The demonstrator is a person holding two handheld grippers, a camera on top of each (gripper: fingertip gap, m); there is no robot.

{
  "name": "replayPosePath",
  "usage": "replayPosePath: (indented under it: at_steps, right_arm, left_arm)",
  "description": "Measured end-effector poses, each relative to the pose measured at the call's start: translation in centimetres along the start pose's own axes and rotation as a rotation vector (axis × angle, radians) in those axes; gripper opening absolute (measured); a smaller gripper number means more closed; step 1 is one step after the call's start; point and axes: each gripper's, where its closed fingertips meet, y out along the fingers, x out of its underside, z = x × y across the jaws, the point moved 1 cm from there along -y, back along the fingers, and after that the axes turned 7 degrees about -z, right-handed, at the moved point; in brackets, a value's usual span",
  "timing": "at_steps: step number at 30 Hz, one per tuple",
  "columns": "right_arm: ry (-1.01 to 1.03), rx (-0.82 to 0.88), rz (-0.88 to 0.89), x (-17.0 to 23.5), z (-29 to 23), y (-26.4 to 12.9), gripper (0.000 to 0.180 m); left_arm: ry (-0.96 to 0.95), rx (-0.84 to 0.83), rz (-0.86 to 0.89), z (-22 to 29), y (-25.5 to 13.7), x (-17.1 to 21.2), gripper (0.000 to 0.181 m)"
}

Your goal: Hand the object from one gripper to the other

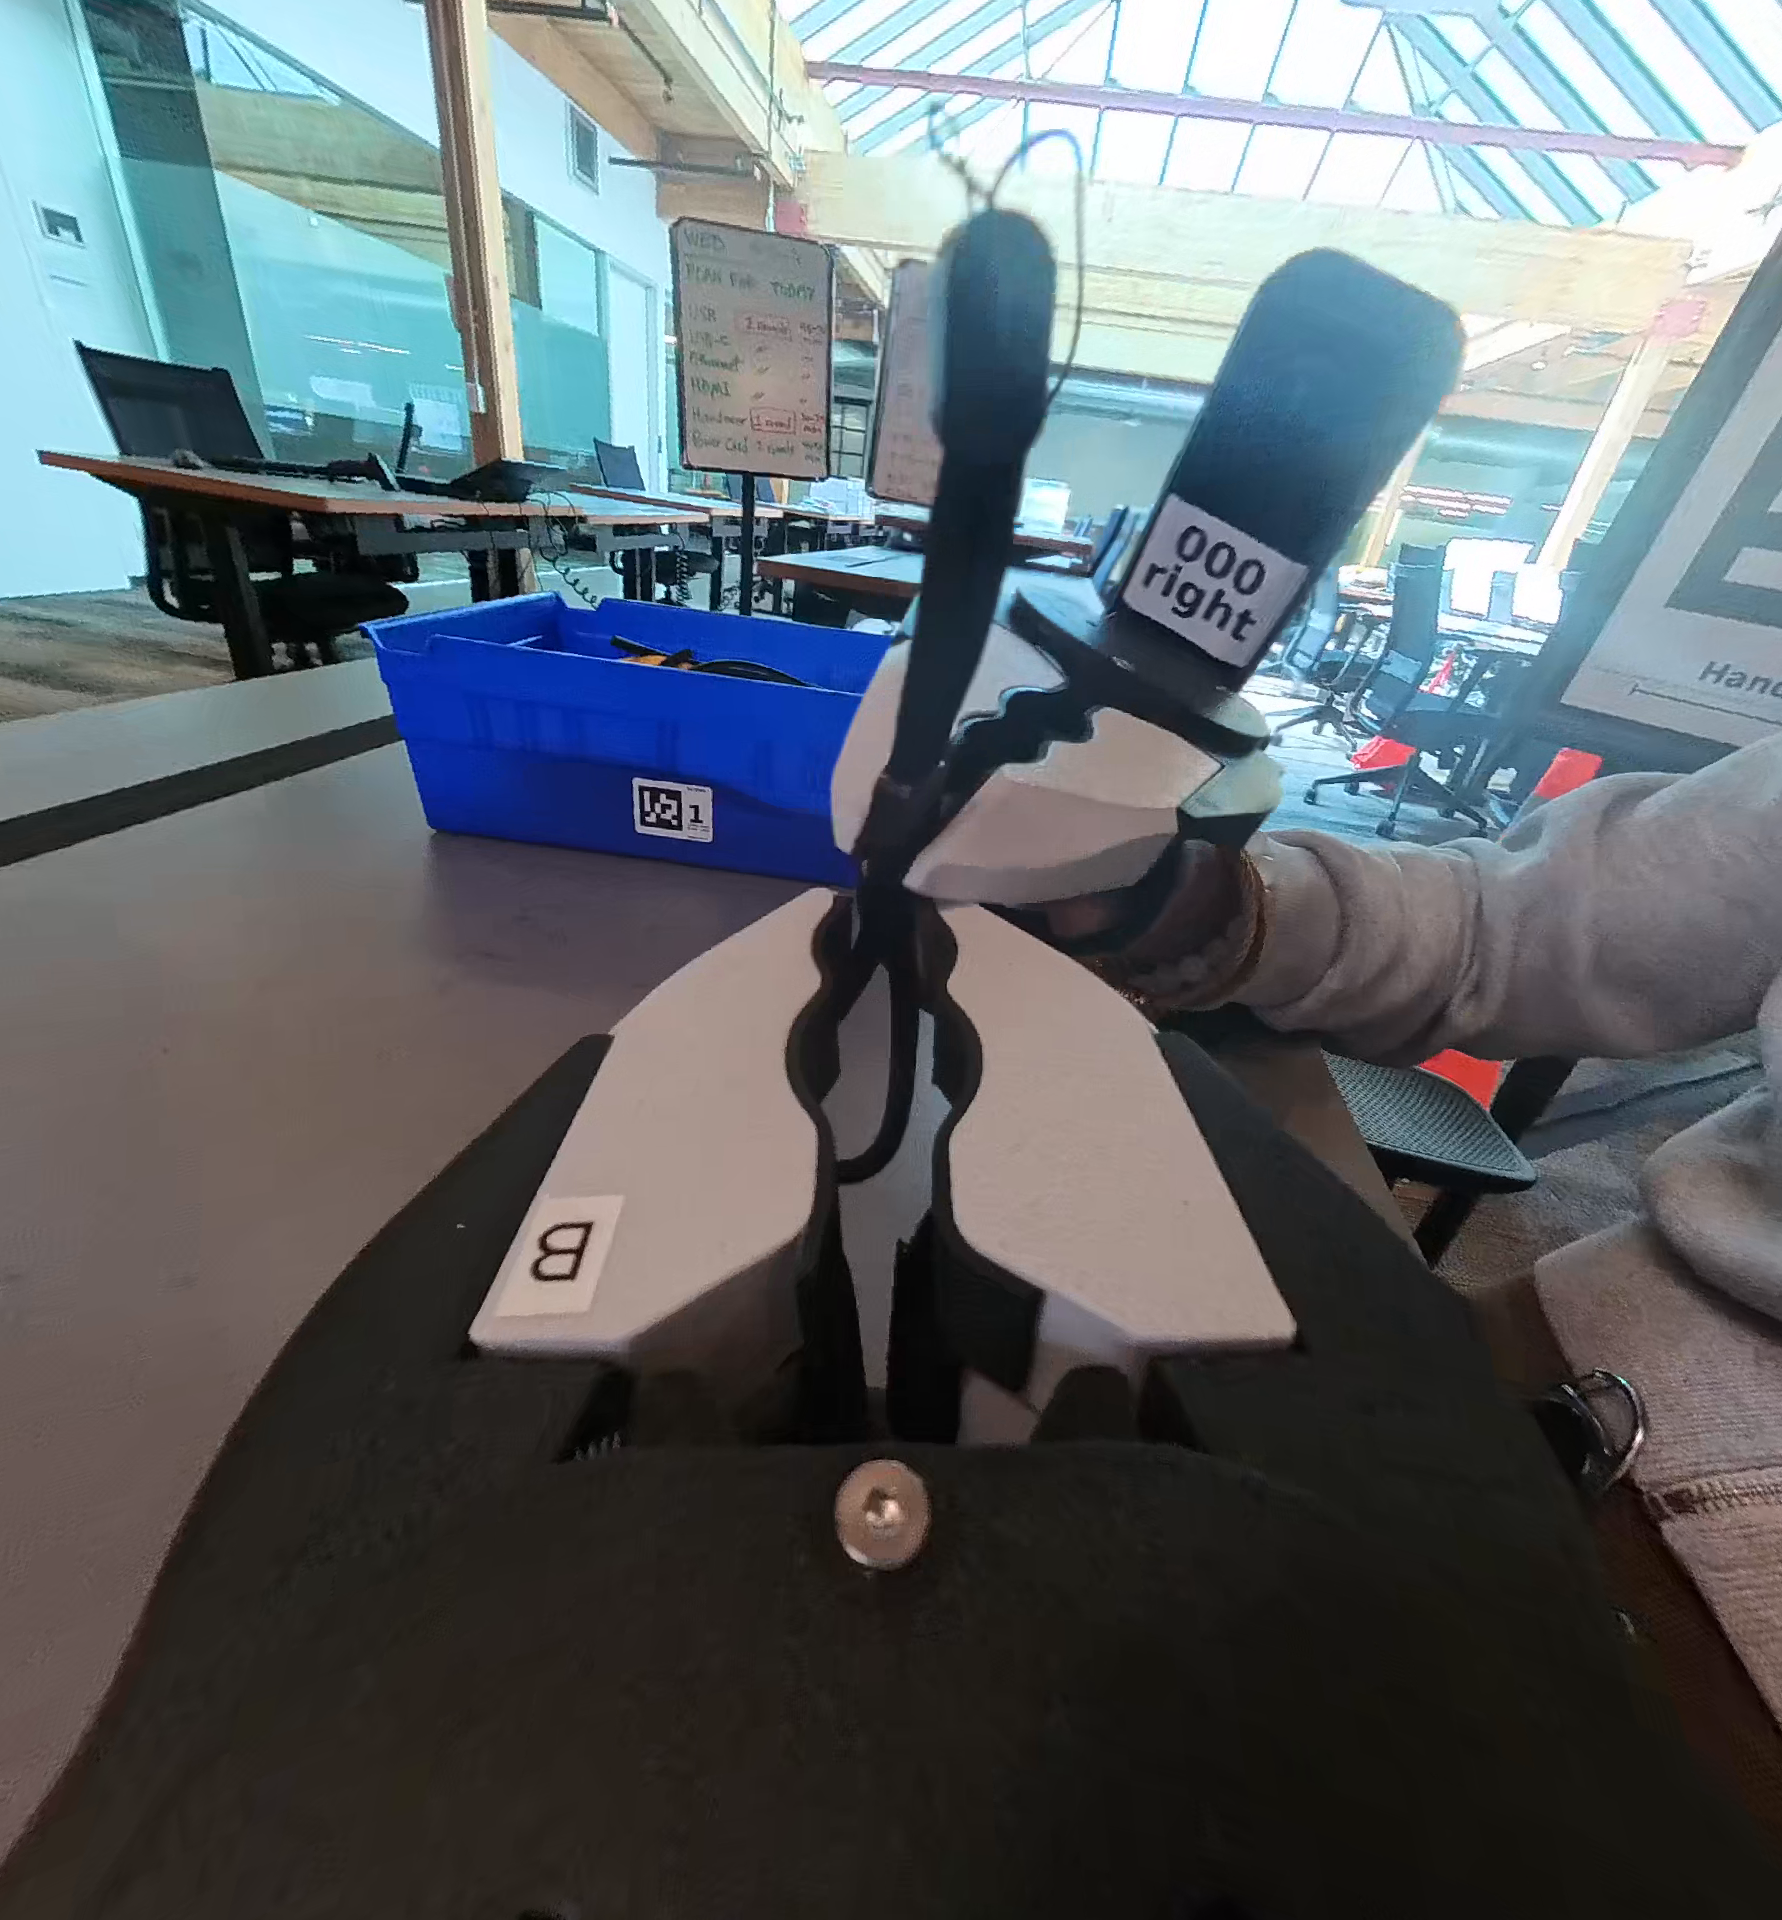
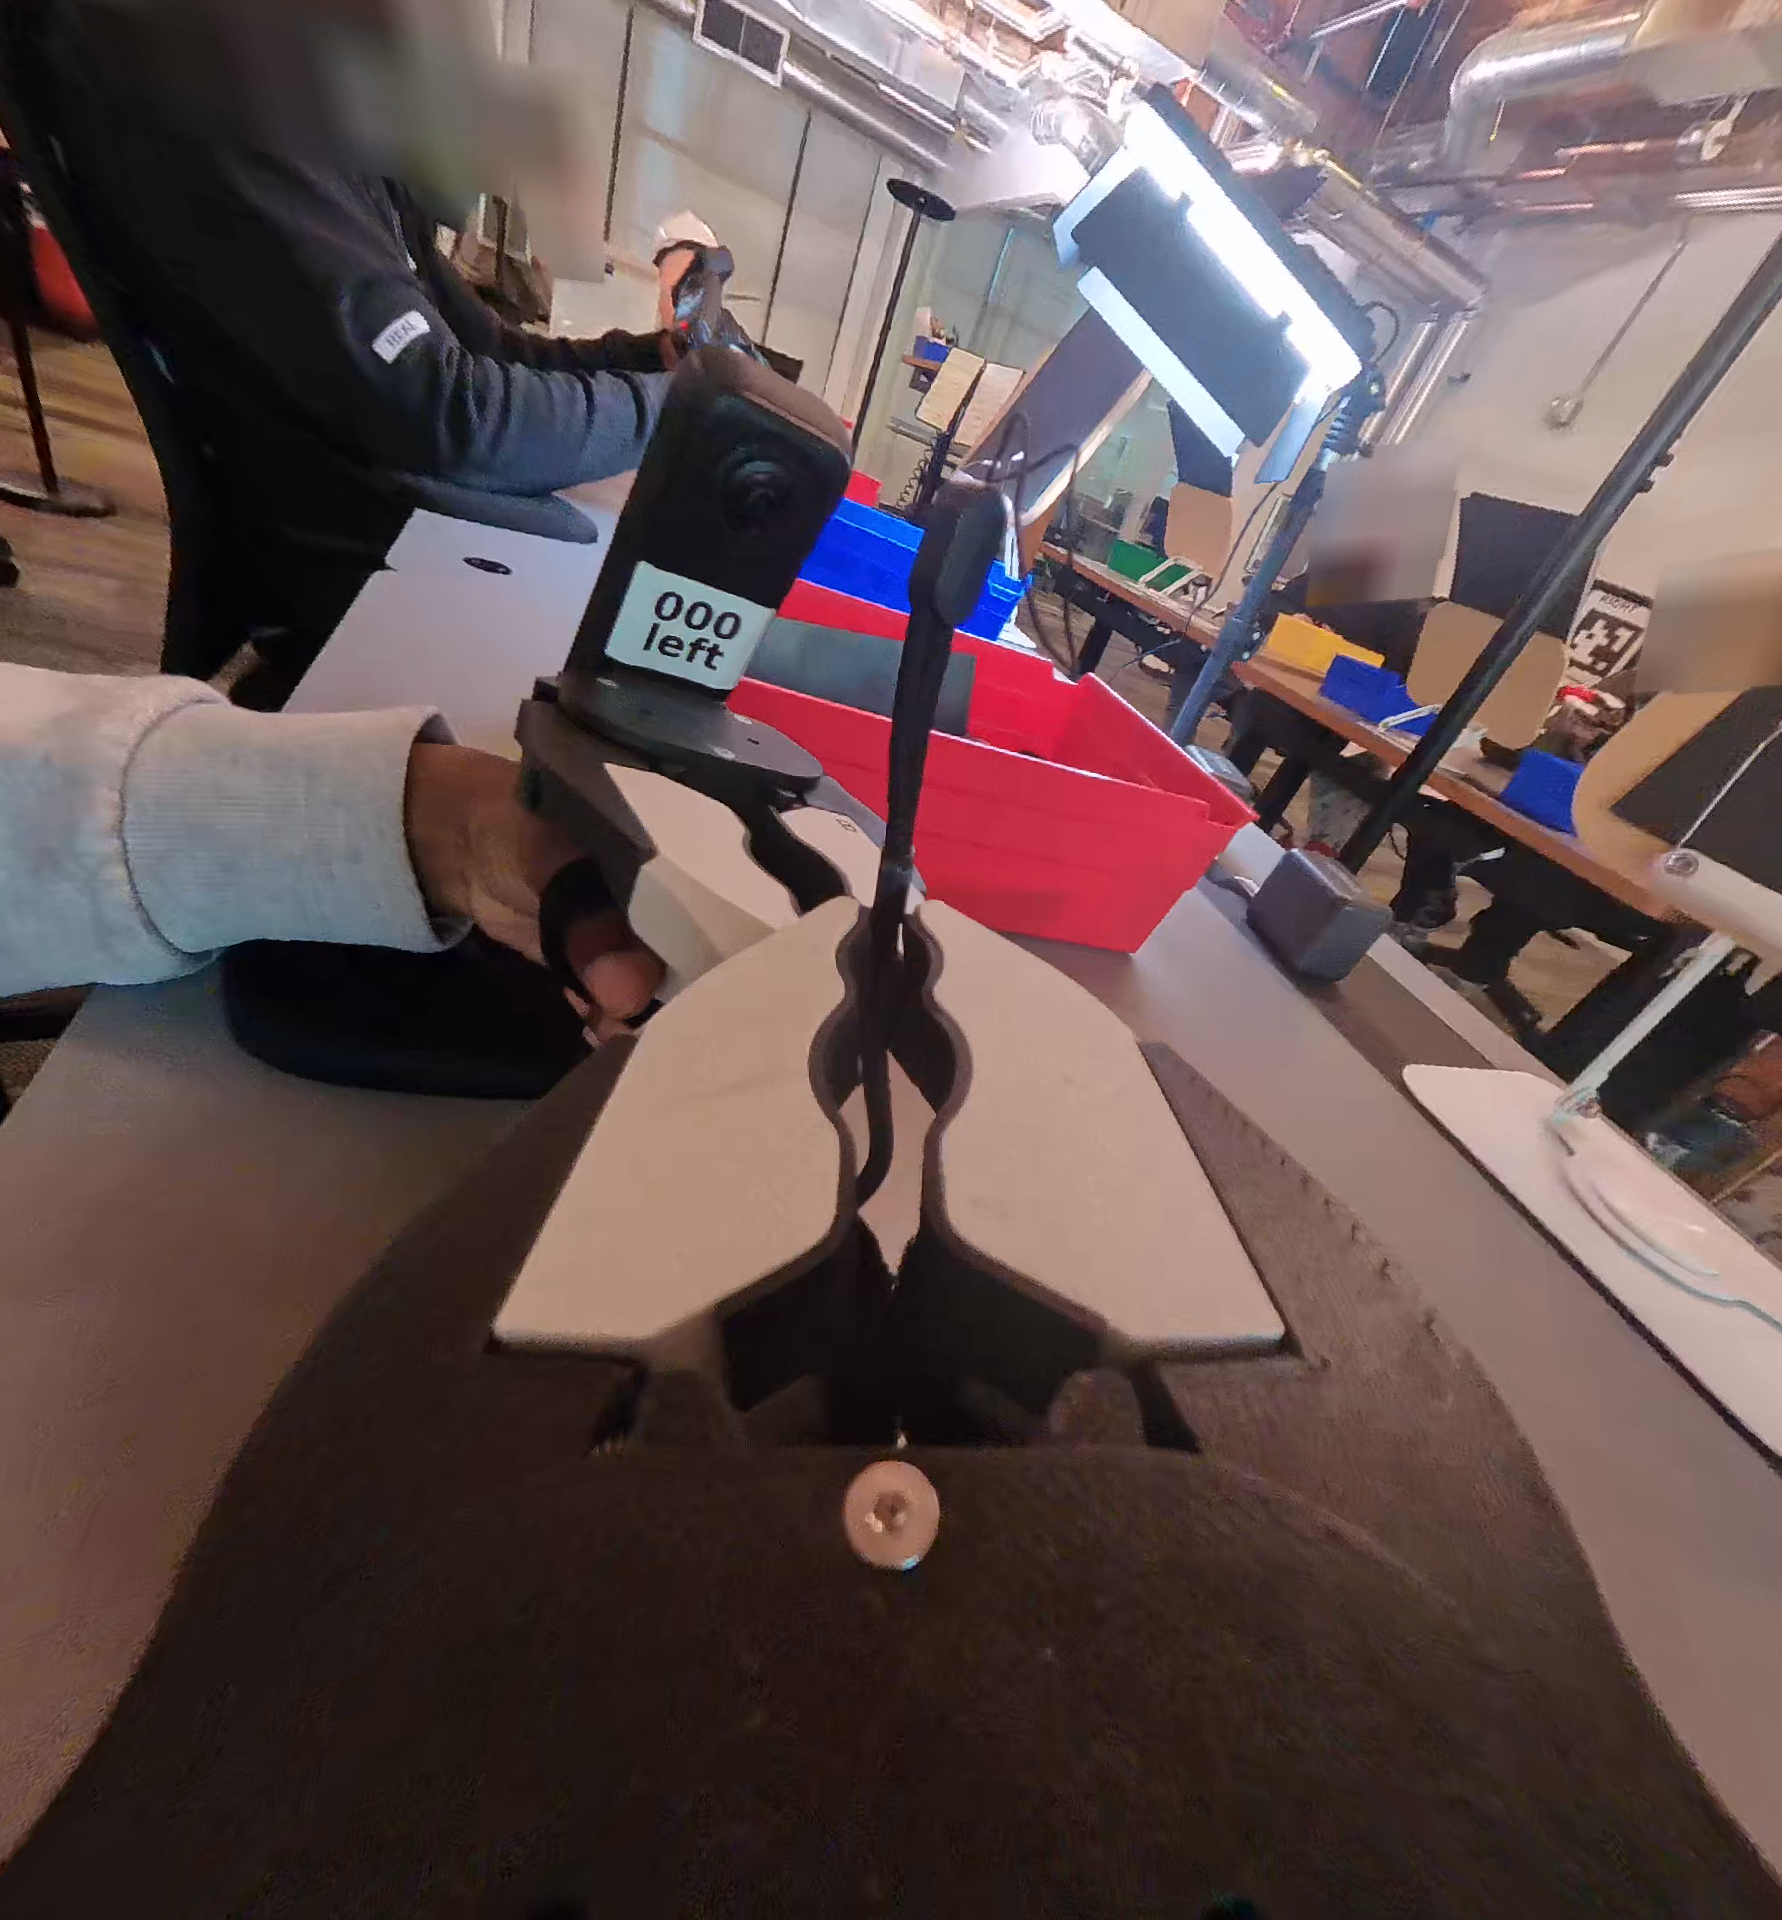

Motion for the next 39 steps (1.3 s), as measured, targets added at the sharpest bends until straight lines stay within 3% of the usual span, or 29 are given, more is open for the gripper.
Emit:
replayPosePath:
  at_steps: [5,10,22,32,39]
  right_arm:
    - [-0.03,-0.005,-0.018,-0.2,-1.0,0.3,0.005]
    - [-0.049,-0.006,-0.017,-0.4,-1.3,0.2,0.005]
    - [-0.034,-0.008,-0.003,-0.5,-1.1,0.1,0.006]
    - [0.421,-0.169,-0.001,1.7,1.1,0.0,0.045]
    - [0.461,-0.288,-0.06,3.0,-1.4,1.9,0.04]
  left_arm:
    - [0.036,0.029,-0.025,0.6,0.5,0.6,0.031]
    - [0.027,0.074,0.01,1.0,0.2,0.2,0.004]
    - [0.014,0.097,-0.002,1.2,0.1,0.2,0.002]
    - [-0.119,-0.009,0.106,-1.3,-1.6,-1.3,0.002]
    - [-0.127,0.014,0.084,-0.9,-1.3,-1.0,0.002]
